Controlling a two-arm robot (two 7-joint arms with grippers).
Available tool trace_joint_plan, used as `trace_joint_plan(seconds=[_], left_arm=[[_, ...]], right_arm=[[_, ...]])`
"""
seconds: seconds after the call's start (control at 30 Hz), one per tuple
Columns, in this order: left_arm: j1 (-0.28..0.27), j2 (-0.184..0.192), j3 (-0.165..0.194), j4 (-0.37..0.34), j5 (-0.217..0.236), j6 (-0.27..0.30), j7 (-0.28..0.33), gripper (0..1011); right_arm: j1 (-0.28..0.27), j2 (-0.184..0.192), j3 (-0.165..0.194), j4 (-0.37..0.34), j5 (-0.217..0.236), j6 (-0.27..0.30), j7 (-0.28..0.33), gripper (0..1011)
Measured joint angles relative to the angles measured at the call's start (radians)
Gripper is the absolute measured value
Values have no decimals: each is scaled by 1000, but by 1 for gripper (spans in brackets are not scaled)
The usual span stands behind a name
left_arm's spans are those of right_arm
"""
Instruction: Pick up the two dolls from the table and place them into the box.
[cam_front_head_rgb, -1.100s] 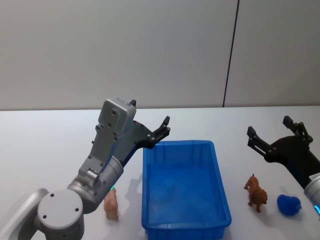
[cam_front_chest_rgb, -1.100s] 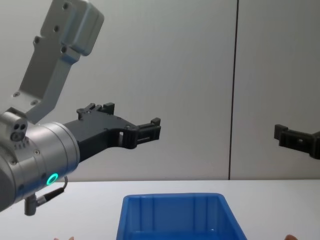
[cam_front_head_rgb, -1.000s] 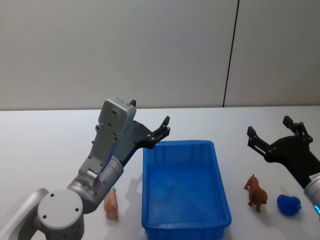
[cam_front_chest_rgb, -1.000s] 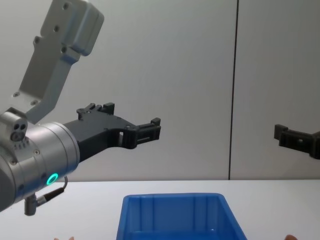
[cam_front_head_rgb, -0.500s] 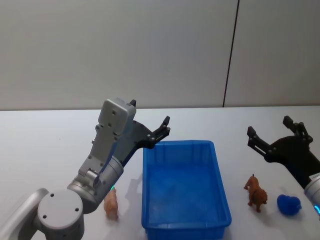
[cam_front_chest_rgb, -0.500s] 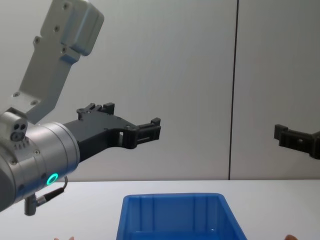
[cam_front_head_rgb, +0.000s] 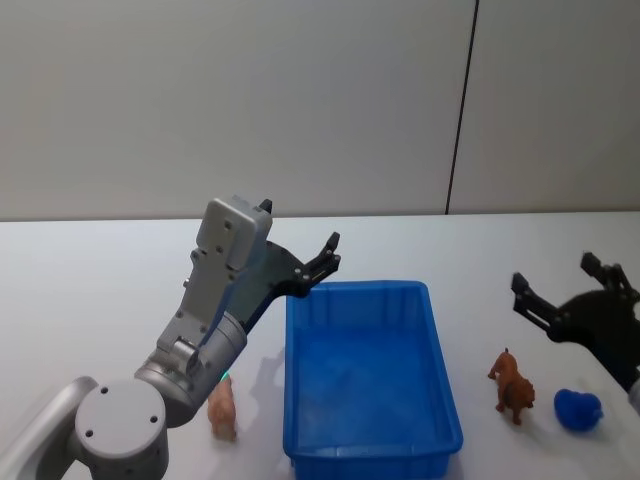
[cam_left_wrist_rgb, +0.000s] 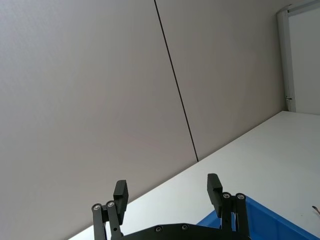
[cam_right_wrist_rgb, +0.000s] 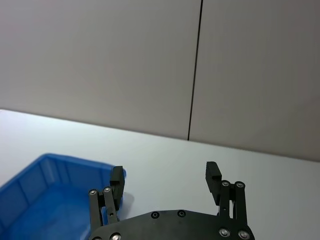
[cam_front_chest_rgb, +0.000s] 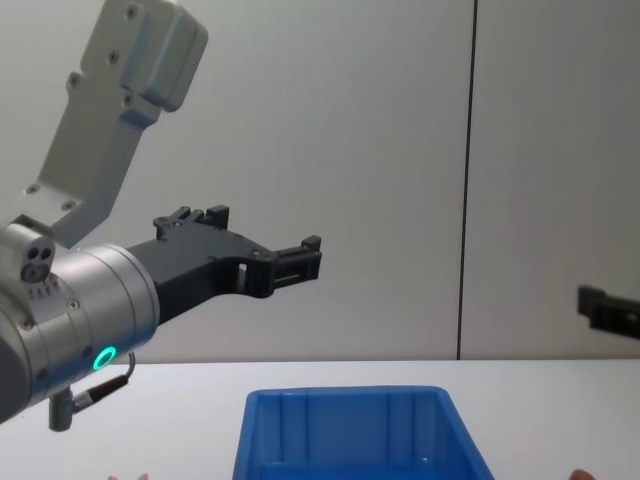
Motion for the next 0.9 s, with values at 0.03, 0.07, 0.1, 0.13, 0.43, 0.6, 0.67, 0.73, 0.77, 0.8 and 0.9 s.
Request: trace_joint_plan(seconds=[0.03, 0.07, 0.1, 0.13, 0.43, 0.6, 0.67, 0.73, 0.77, 0.8, 0.9], left_arm=[[0, 0, 0, 0, 0, 0, 0, 1001], [0, 0, 0, 0, 0, 0, 0, 1001], [0, 0, 0, 0, 0, 0, 0, 1001], [0, 0, 0, 0, 0, 0, 0, 1001], [0, 0, 0, 0, 0, 0, 0, 1001], [0, 0, 0, 0, 0, 0, 0, 1001], [0, 0, 0, 0, 0, 0, 0, 1001], [0, 0, 0, 0, 0, 0, 0, 1001], [0, 0, 0, 0, 0, 0, 0, 1001], [0, 0, 0, 0, 0, 0, 0, 1001], [0, 0, 0, 0, 0, 0, 0, 1001]], right_arm=[[-4, 6, 4, 0, 3, 4, 2, 1001], [-8, 11, 7, 1, 9, 10, 5, 1001], [-11, 16, 10, 1, 13, 14, 7, 1001], [-18, 25, 16, 2, 20, 24, 11, 1001], [-65, 88, 51, 14, 57, 87, 50, 1001], [-82, 110, 62, 28, 70, 116, 73, 1001], [-85, 116, 65, 33, 72, 124, 81, 1001], [-89, 123, 67, 44, 75, 137, 94, 1001], [-91, 126, 68, 51, 76, 144, 104, 1001], [-91, 127, 68, 54, 76, 147, 109, 1001], [-91, 130, 68, 72, 76, 158, 127, 1001]])
